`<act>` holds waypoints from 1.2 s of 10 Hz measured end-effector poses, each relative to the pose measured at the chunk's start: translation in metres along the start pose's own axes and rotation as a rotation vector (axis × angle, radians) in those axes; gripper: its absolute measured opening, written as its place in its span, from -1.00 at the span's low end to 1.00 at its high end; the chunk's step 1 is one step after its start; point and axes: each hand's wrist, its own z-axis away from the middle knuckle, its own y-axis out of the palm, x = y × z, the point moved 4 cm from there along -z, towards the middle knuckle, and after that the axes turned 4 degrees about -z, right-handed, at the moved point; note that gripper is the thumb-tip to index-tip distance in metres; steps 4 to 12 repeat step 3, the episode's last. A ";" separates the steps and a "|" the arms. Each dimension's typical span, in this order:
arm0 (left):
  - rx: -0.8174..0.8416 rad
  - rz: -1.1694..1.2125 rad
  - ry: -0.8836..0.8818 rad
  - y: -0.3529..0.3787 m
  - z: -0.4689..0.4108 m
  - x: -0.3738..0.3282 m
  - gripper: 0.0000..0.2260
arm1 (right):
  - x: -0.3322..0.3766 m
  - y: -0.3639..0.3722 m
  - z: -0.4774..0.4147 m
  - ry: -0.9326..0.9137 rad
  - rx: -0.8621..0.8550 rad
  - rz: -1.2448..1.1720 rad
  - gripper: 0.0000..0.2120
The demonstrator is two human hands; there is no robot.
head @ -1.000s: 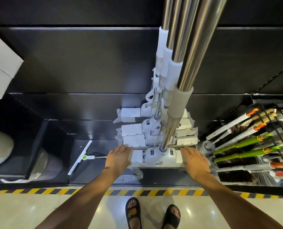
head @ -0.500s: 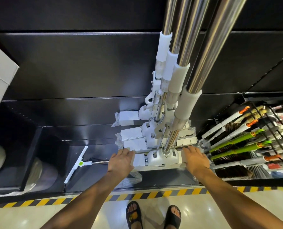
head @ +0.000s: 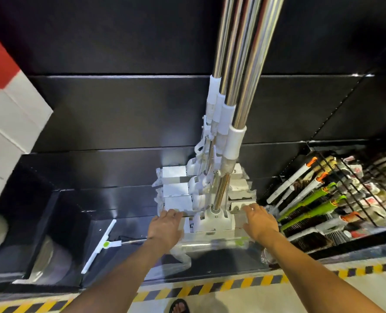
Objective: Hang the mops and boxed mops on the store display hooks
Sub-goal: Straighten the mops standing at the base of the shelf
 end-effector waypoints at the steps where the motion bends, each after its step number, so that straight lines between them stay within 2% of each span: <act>1: -0.018 0.003 -0.032 -0.007 0.010 -0.003 -0.47 | -0.001 -0.011 0.011 -0.027 -0.008 -0.018 -0.42; 3: -0.143 0.000 -0.089 -0.034 0.062 -0.028 -0.47 | -0.012 -0.038 0.057 -0.108 -0.121 -0.057 -0.45; 12: -0.143 0.000 -0.089 -0.034 0.062 -0.028 -0.47 | -0.012 -0.038 0.057 -0.108 -0.121 -0.057 -0.45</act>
